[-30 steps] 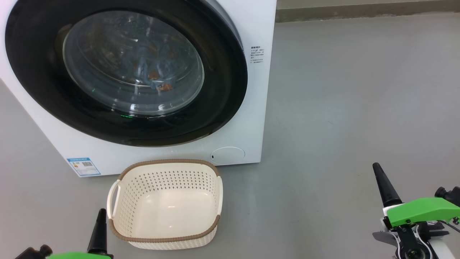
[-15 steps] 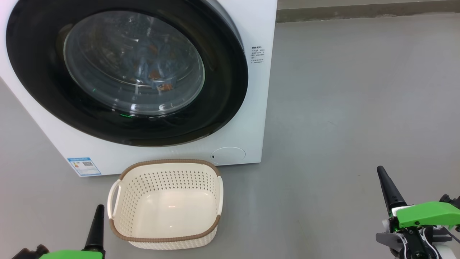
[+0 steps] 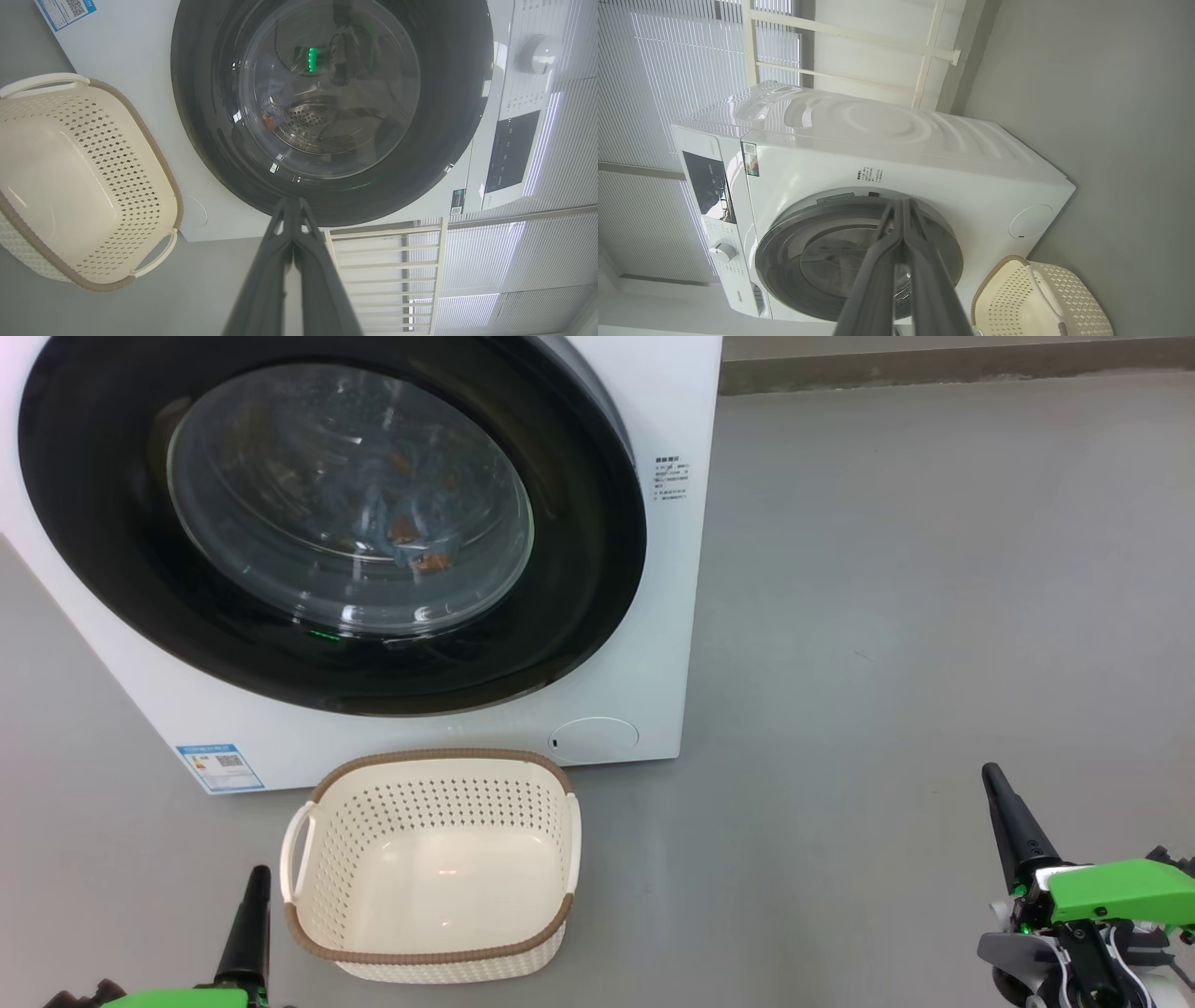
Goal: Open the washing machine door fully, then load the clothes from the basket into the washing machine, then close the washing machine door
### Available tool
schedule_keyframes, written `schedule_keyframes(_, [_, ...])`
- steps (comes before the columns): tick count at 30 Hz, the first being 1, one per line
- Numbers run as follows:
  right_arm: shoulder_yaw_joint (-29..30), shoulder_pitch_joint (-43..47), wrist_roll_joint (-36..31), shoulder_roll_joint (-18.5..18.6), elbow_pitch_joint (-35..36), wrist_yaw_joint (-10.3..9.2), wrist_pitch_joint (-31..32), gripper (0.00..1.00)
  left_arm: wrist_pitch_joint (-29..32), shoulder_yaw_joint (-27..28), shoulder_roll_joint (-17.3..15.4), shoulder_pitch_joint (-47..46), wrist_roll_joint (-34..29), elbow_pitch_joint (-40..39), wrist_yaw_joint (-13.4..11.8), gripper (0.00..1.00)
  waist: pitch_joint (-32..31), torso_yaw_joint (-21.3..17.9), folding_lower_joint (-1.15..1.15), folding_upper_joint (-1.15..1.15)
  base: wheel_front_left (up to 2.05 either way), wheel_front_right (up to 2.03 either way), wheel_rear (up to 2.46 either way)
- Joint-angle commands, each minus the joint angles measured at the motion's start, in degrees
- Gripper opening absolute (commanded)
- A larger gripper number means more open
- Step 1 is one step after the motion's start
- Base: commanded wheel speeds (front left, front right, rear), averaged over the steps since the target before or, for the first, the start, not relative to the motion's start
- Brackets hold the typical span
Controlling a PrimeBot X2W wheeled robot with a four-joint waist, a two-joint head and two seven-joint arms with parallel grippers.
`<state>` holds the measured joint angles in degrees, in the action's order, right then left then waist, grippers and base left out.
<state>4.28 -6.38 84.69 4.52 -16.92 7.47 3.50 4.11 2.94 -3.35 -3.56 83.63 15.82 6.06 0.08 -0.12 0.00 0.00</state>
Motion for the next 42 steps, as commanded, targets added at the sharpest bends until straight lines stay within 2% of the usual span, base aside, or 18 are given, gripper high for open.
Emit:
schedule_keyframes(1, [-0.1, -0.5, 1.8, 0.0, 2.0, 0.02, 0.7, 0.00, 0.6, 2.1, -0.3, -2.6, 1.7, -1.4, 0.7, 0.00, 0.0, 0.0, 0.00, 0.00, 0.00, 0.00, 0.00])
schedule_keyframes(14, [2.1, -0.1, 7.6, -1.5, 2.6, 0.02, 2.9, 0.00, 2.4, 3.7, 0.5, -3.0, 8.4, -1.5, 1.4, 0.00, 0.0, 0.1, 0.00, 0.00, 0.00, 0.00, 0.00])
schedule_keyframes(42, [2.1, -0.1, 7.6, -1.5, 2.6, 0.02, 2.9, 0.00, 2.4, 3.7, 0.5, -3.0, 8.4, -1.5, 1.4, 0.00, 0.0, 0.1, 0.00, 0.00, 0.00, 0.00, 0.00])
